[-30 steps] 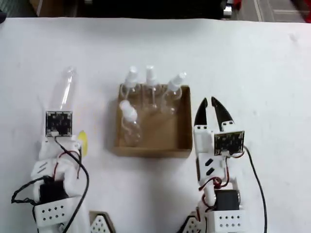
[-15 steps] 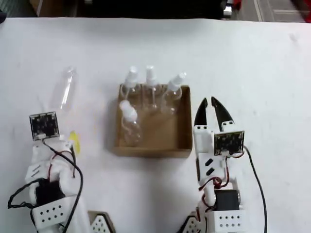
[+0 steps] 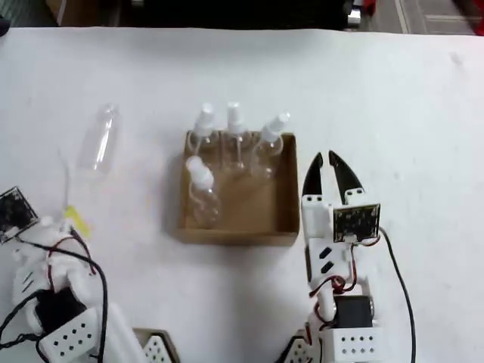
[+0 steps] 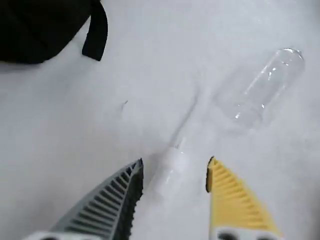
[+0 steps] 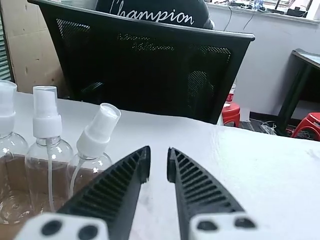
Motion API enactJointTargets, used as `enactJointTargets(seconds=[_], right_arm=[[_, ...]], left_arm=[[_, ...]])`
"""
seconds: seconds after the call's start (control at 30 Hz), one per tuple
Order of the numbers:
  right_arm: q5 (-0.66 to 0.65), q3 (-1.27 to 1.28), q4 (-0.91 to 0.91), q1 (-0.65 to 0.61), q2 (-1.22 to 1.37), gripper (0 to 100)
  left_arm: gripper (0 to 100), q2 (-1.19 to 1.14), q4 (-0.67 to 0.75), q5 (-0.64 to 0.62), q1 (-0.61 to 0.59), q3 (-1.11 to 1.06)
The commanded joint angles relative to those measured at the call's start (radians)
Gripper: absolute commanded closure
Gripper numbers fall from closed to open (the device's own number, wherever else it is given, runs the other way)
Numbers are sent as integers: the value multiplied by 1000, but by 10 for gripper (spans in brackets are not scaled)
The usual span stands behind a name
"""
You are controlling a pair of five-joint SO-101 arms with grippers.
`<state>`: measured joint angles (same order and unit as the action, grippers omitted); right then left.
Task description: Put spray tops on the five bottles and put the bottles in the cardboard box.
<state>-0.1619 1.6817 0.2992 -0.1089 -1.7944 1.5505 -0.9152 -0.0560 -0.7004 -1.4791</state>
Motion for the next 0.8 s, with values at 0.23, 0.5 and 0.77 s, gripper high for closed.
enactJointTargets(seconds=[0.23, 0.5, 0.77], right_arm=[[-2, 9, -7, 1, -7, 946], [-2, 9, -7, -5, -7, 946], [-2, 9, 5, -7, -7, 946]], left_arm=[[801, -82, -126, 135, 476, 463], [801, -751, -138, 203, 490, 930], [801, -1561, -394, 353, 499, 1677]])
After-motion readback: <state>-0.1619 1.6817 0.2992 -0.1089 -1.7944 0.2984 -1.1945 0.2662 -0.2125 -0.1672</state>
